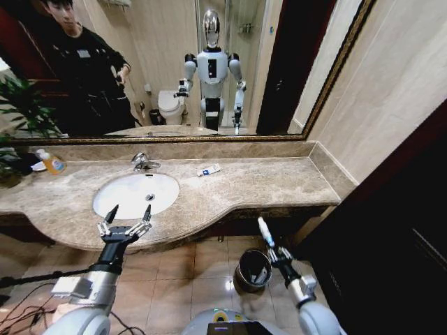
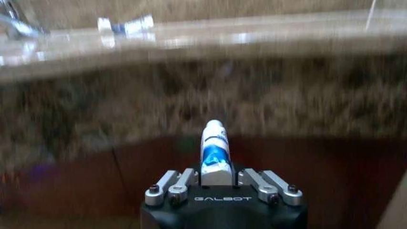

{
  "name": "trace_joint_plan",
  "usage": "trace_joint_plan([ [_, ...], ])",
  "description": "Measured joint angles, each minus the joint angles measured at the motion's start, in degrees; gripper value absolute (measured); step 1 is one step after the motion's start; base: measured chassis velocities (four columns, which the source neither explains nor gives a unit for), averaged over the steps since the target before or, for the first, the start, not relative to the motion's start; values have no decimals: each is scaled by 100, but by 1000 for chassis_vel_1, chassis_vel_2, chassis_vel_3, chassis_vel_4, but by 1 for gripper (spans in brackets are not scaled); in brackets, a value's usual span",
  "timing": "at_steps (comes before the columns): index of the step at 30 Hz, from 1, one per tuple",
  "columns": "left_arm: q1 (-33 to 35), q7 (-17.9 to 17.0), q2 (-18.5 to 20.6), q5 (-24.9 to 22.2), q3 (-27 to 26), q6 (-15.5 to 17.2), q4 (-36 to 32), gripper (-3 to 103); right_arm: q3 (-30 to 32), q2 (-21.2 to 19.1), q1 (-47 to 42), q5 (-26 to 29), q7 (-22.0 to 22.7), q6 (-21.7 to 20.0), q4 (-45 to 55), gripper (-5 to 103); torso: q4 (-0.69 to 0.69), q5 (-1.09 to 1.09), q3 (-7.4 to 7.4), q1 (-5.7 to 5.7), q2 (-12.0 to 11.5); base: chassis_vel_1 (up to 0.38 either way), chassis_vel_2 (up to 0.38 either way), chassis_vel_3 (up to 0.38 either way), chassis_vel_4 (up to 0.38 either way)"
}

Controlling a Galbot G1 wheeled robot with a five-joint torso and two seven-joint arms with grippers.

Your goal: Pick up the trash from the sink and place it in the trash bin.

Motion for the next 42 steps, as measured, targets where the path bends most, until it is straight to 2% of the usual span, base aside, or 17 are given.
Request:
trace_joint_plan([
  [7,0,0,0,0,0,0,0,100,-293,178,274,34,-3,-45,-710,27,0,-2,0,0,0,0,0,0,0],
  [10,0,0,0,0,0,0,0,100,-566,284,659,-13,83,-6,-1442,27,0,-2,0,0,-1,0,0,0,0],
  [12,0,0,0,0,0,0,0,100,-607,303,725,-15,112,9,-1568,27,0,-1,0,0,-1,0,0,0,0],
  [13,0,0,0,0,0,0,0,100,-732,387,960,-28,206,72,-2032,27,1,-1,0,1,-1,0,0,0,0],
  [19,0,0,0,0,0,0,0,100,-782,719,1350,-54,201,104,-2905,27,1,0,0,1,-1,0,0,0,0],
  [25,0,0,0,0,0,0,0,100,-789,970,1828,233,239,28,-3707,27,1,0,1,1,-1,0,0,0,0],
  [32,0,0,0,0,0,0,0,100,-791,1034,2190,490,317,-4,-4184,27,1,-2,1,1,-1,0,0,0,0],
  [42,0,0,0,0,0,-1,0,100,-799,1090,2296,498,393,-5,-4319,24,0,-1,1,1,-1,0,0,0,0],
])
